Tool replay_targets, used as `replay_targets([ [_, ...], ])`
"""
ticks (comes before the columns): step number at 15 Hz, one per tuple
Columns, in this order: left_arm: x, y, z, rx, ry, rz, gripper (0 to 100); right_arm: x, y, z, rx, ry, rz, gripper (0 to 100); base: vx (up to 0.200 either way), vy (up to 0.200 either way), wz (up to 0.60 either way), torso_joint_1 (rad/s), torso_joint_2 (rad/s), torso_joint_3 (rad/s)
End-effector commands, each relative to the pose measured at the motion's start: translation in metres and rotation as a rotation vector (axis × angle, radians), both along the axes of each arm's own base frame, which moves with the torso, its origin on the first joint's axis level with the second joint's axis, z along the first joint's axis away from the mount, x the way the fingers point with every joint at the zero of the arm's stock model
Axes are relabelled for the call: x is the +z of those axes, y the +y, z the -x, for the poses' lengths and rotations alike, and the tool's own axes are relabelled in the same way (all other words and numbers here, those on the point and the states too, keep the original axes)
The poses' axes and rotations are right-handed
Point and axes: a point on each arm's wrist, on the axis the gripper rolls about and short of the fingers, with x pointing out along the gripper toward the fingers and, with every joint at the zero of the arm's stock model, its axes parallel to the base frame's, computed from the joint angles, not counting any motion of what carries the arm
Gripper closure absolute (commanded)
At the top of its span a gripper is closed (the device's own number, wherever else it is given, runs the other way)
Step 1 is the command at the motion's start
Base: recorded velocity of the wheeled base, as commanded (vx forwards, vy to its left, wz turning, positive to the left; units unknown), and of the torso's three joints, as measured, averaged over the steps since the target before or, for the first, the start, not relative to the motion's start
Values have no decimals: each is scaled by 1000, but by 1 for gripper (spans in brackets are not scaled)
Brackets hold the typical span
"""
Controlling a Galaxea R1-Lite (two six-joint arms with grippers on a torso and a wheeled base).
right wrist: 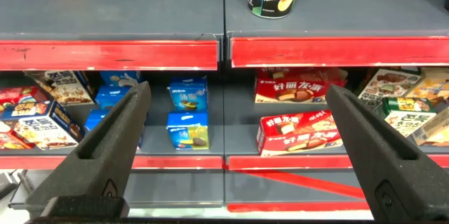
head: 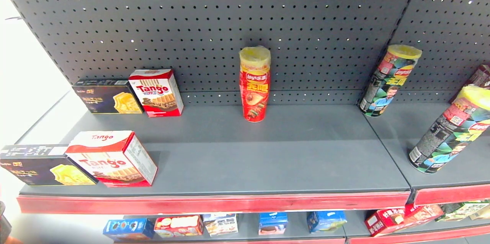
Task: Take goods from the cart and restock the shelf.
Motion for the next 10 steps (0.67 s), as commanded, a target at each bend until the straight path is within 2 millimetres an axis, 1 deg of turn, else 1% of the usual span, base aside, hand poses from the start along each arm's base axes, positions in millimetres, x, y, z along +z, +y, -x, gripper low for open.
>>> replay_targets([
  [1,0,0,0,0,-1,1,0,0,0,0,0,2,0,0,0,0,600,2,2,2],
  [10,0,0,0,2,1,2,0,0,0,0,0,2,0,0,0,0,600,6,4,2],
])
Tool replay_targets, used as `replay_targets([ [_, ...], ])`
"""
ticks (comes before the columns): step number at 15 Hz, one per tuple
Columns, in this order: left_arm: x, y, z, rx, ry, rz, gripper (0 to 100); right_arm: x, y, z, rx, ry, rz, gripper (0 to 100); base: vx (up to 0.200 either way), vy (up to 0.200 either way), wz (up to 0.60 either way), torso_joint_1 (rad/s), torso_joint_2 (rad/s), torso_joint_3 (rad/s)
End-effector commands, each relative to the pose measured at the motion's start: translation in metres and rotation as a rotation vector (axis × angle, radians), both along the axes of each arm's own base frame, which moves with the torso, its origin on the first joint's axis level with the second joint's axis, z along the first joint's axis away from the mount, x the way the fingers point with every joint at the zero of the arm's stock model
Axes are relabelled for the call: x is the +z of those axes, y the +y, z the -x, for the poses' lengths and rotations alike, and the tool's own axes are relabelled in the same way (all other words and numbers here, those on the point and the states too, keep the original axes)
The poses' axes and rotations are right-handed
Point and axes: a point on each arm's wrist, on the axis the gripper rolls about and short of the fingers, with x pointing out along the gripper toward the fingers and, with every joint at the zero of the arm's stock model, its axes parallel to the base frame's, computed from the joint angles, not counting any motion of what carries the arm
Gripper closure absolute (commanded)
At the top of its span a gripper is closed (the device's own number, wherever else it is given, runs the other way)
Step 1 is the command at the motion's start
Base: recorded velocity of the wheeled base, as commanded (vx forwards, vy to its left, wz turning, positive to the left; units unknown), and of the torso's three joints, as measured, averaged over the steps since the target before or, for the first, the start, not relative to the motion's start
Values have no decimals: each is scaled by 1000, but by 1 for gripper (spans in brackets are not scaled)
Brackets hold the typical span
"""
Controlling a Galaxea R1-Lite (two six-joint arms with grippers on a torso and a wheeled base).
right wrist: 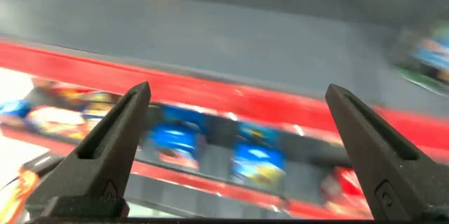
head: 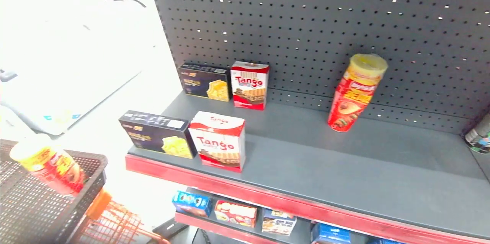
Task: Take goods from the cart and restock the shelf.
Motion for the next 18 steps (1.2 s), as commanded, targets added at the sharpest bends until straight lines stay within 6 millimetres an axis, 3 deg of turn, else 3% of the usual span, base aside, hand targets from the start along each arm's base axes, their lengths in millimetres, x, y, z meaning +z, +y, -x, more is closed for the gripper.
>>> replay_targets([
  [1,0,0,0,1,2,1,0,0,0,0,0,2,0,0,0,0,600,2,-2,2],
  [13,3,1,1,29,-13,-5,0,0,0,0,-3,2,-1,0,0,0,50,0,0,0],
  [15,39,1,6,41,-22,-17,0,0,0,0,-3,2,-1,0,0,0,0,0,0,0],
  [17,82,2,-13,80,109,-21,0,0,0,0,-3,2,-1,0,0,0,0,0,0,0],
  [18,89,2,-24,89,155,-23,0,0,0,0,-3,0,-1,0,0,0,0,0,0,0],
])
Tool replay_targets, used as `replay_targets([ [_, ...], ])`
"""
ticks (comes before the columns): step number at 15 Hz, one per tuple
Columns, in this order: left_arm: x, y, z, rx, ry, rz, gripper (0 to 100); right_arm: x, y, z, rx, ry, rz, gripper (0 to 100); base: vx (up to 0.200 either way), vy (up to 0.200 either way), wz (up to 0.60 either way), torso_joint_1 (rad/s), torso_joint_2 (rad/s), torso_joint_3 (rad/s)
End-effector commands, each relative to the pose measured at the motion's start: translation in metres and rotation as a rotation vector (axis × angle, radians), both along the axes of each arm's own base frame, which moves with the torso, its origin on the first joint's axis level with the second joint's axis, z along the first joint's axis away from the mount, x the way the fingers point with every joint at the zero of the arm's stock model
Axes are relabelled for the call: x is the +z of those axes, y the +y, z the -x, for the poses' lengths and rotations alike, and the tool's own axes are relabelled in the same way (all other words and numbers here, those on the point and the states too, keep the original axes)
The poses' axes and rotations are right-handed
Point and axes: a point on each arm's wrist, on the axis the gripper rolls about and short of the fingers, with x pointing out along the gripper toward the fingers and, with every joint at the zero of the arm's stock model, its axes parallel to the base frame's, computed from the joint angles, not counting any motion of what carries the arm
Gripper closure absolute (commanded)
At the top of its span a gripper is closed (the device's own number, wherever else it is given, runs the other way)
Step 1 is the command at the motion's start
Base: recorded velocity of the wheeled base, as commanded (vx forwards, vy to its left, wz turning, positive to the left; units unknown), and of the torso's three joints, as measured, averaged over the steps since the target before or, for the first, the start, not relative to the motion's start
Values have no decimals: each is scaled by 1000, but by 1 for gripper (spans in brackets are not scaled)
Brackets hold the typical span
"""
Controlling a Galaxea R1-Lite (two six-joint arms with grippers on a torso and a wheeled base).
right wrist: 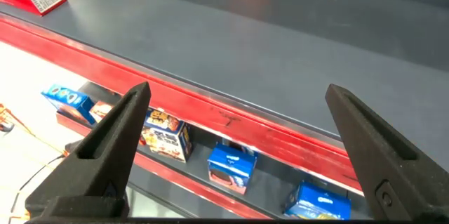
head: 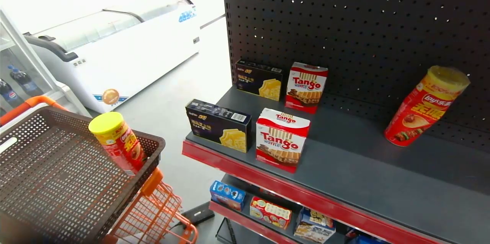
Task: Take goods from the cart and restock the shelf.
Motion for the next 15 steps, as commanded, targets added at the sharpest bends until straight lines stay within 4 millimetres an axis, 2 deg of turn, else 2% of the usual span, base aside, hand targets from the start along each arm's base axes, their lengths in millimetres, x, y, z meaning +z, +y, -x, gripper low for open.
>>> replay_targets([
  [1,40,1,-41,30,234,-3,0,0,0,0,0,2,0,0,0,0,0,0,0,0],
  [4,37,1,-65,25,371,-8,0,0,0,0,0,2,0,0,0,0,0,0,0,0],
  [11,37,5,-125,68,459,-5,0,0,0,0,0,2,0,0,0,0,0,0,0,0],
  [13,27,13,-158,114,442,6,0,0,0,0,0,2,0,0,0,0,0,0,0,0],
  [15,14,15,-182,103,400,3,0,0,0,0,0,2,0,0,0,0,0,0,0,0],
])
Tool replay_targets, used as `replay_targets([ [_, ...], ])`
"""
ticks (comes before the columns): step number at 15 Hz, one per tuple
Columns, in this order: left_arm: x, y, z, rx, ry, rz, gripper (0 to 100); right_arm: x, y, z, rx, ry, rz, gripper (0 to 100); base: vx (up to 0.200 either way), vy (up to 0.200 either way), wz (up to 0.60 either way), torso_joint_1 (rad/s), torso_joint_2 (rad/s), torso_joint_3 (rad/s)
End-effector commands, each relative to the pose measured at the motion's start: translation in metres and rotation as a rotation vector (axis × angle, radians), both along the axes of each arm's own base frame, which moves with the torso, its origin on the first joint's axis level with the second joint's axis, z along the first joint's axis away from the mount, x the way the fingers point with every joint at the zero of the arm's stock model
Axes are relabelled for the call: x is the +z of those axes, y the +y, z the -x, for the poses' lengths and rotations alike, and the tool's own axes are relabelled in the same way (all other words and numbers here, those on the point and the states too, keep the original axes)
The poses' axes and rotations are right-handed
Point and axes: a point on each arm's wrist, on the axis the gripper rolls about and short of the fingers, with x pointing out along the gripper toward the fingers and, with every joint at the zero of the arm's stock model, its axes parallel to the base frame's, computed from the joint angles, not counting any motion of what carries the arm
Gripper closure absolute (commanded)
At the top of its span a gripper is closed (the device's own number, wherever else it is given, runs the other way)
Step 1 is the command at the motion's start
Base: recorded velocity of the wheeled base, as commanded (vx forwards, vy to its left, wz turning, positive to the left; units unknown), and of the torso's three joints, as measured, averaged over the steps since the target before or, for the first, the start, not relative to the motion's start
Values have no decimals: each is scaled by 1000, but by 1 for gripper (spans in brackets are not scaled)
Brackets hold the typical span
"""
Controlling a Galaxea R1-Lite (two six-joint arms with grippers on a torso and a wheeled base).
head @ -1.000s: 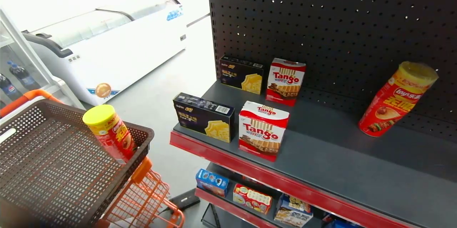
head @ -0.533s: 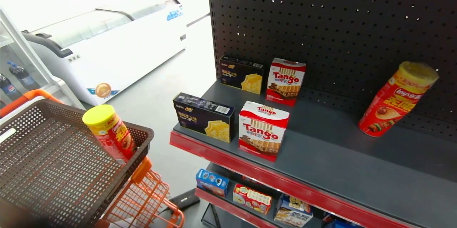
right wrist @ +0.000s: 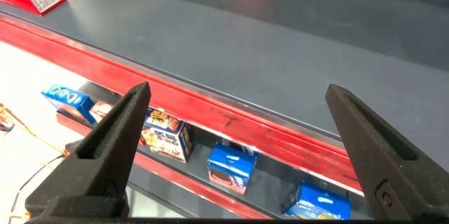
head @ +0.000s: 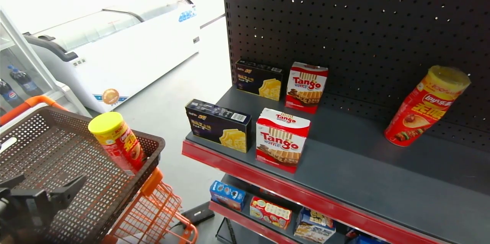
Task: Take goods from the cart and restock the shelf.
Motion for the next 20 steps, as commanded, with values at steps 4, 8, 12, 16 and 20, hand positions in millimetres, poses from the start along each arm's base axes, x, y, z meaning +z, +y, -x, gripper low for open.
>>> replay_targets([
  [4,-58,13,-69,29,37,-10,0,0,0,0,0,1,0,0,0,0,0,0,0,0],
  [8,-71,21,-105,41,-50,-21,0,0,0,0,0,1,0,0,0,0,0,0,0,0],
  [12,-80,23,-145,35,-109,-23,0,0,0,0,0,1,0,0,0,0,0,0,0,0],
  [16,-92,28,-179,34,-153,-28,0,0,0,0,0,1,0,0,0,0,0,0,0,0],
  [20,-103,30,-191,37,-163,-30,0,0,0,0,0,1,0,0,0,0,0,0,0,0],
])
